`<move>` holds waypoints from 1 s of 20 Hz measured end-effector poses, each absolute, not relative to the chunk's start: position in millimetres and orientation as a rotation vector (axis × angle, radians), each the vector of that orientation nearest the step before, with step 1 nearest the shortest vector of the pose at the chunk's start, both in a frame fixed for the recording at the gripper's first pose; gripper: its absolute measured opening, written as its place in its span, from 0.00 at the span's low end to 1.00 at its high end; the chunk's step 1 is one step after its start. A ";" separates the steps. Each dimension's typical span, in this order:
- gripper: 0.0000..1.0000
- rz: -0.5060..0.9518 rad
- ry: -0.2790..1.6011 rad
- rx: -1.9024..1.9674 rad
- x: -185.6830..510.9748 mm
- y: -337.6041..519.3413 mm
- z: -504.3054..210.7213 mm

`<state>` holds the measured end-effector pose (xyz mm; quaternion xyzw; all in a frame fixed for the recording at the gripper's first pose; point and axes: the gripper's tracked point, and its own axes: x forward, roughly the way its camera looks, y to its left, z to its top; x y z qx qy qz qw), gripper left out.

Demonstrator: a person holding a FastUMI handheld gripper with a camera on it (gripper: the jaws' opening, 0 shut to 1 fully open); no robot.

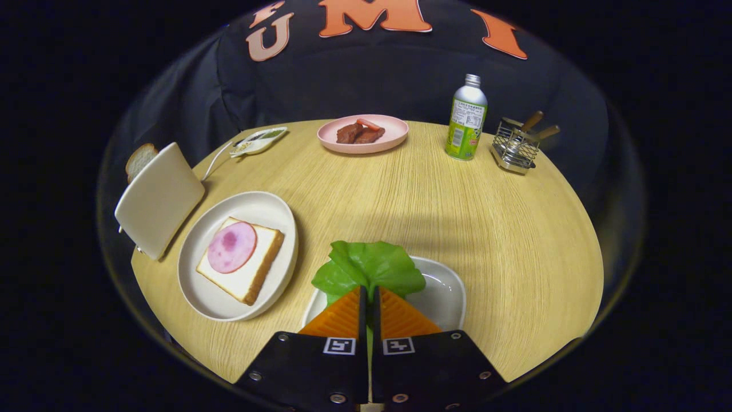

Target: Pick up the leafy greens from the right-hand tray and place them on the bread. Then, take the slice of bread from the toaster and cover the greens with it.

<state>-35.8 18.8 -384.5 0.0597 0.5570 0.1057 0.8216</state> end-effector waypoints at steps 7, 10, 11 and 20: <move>0.03 0.297 1.043 0.188 -15.1 46.0 -327.1; 0.03 0.359 1.004 0.216 -10.6 70.8 -304.4; 0.03 0.385 0.998 0.219 -10.6 81.6 -300.3; 0.03 0.526 1.022 0.190 -8.7 157.9 -311.1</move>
